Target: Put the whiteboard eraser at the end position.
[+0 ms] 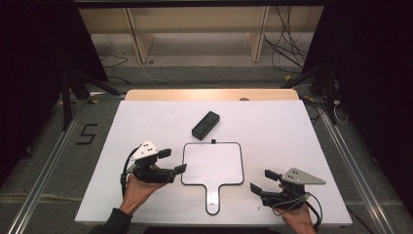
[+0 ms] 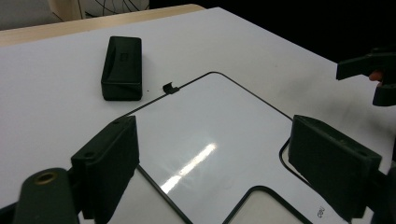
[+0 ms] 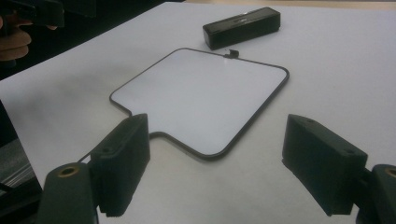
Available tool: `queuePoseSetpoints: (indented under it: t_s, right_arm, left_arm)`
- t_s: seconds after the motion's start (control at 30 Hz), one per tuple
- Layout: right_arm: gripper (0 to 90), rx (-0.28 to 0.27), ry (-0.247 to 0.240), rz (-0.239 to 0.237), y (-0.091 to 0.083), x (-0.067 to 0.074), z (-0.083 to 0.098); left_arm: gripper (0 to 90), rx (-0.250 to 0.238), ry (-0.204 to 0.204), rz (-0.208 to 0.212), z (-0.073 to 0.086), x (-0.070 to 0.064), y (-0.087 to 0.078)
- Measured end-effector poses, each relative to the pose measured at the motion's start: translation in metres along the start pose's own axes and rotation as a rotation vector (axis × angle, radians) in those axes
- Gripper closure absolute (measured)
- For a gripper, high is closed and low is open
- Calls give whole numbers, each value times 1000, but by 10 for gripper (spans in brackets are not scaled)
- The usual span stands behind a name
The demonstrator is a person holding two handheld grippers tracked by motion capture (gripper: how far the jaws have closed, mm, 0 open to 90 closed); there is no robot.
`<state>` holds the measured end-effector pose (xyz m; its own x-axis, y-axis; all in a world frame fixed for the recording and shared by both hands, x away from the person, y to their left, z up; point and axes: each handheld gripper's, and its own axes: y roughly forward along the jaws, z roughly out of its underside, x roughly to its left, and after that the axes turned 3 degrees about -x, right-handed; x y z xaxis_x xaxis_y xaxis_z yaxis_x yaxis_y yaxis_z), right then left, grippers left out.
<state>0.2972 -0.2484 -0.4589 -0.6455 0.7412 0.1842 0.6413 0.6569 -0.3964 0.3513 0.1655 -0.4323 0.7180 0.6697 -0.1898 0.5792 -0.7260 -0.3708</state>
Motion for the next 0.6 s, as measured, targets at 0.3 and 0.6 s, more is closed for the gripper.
queuePoseSetpoints:
  t_s: [0.3, 0.6]
  right_arm:
    - [240, -4, 0, 4, 0, 0, 0]
    - [240, 0, -8, 5, -1, 2, 0]
  left_arm:
    - [157, -36, 6, 14, 12, -2, -18]
    - [156, 2, -16, 4, 30, -6, -27]
